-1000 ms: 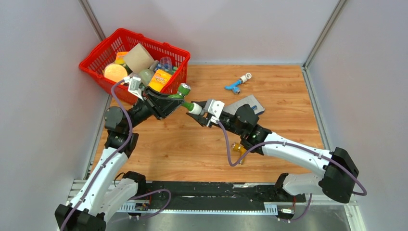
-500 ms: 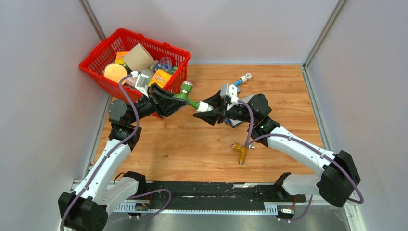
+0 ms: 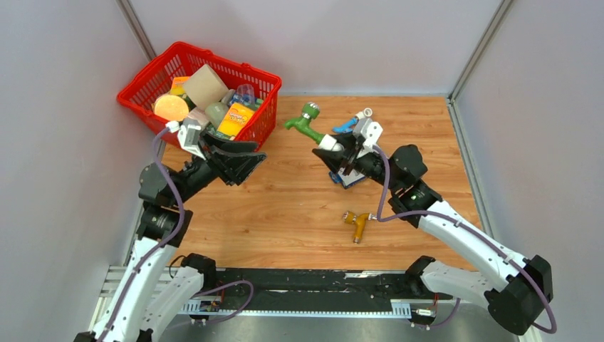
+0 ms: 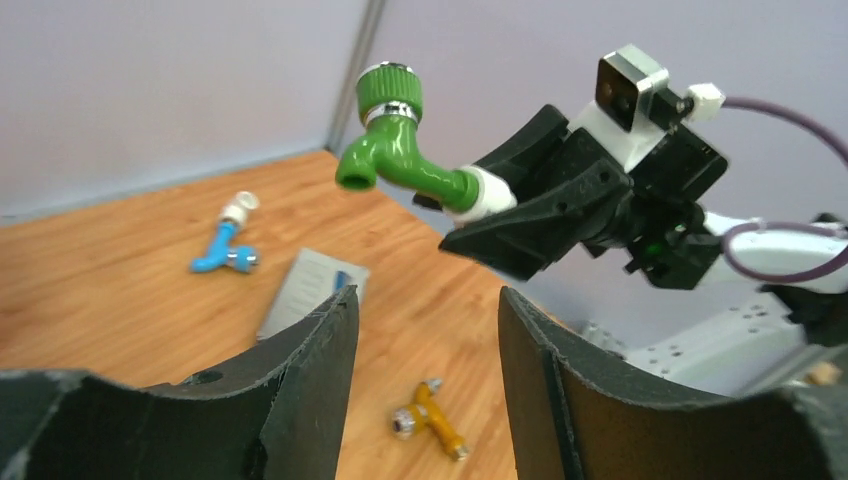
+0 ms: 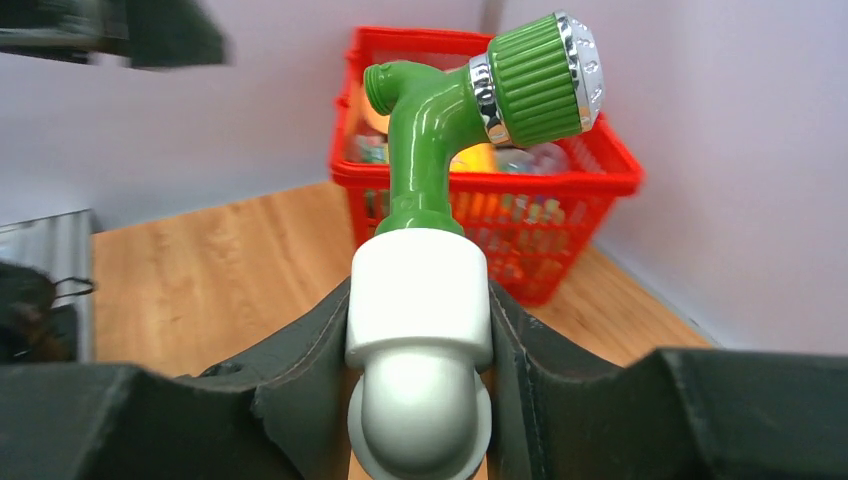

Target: Install the water faucets

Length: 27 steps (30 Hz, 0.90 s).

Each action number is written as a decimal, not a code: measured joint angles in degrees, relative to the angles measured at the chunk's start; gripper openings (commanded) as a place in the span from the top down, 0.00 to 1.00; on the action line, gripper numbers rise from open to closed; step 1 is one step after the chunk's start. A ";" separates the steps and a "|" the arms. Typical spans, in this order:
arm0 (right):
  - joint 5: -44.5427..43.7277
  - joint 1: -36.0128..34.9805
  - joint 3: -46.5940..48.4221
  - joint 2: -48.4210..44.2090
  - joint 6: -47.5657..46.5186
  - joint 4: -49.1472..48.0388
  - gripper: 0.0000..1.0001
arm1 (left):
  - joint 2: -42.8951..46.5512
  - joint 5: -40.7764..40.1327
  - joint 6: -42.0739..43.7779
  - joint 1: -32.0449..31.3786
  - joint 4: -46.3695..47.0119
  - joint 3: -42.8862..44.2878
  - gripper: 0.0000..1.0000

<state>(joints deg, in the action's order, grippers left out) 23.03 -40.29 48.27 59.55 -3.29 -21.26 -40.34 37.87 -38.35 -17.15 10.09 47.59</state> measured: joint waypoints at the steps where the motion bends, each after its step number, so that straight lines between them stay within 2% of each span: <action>1: -1.46 0.87 0.00 -0.33 -0.09 0.76 1.00 | 1.33 -1.44 1.42 0.00 -1.68 0.26 0.39; 5: -8.83 5.97 0.00 -0.04 0.04 4.31 1.00 | 6.69 -7.41 7.85 0.00 -10.86 0.83 0.38; 8: -13.94 12.74 0.00 2.38 2.56 6.21 1.00 | 9.88 -12.24 12.04 0.00 -17.70 0.87 0.37; 13: -20.59 27.41 -1.60 10.40 10.19 7.34 1.00 | 16.48 -21.94 17.31 0.00 -26.60 -0.63 0.37; 19: -23.12 39.95 -2.49 23.19 15.91 6.27 1.00 | 23.56 -33.20 22.49 0.00 -33.57 -5.33 0.35; 20: -22.97 41.46 -2.47 25.33 16.22 5.51 1.00 | 24.81 -35.21 23.23 0.00 -34.10 -6.64 0.28; 23: -22.29 44.72 -0.15 33.18 16.61 4.59 1.00 | 28.98 -40.09 25.24 0.00 -35.21 -11.43 0.22; 27: -20.20 46.49 7.50 44.63 16.90 5.16 1.00 | 31.98 -43.43 25.88 0.00 -35.23 -15.21 0.06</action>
<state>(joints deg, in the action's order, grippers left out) 2.83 6.20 55.77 104.18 13.61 -16.10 -8.36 -5.56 -12.47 -17.15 -25.15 32.38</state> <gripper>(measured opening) 0.436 0.838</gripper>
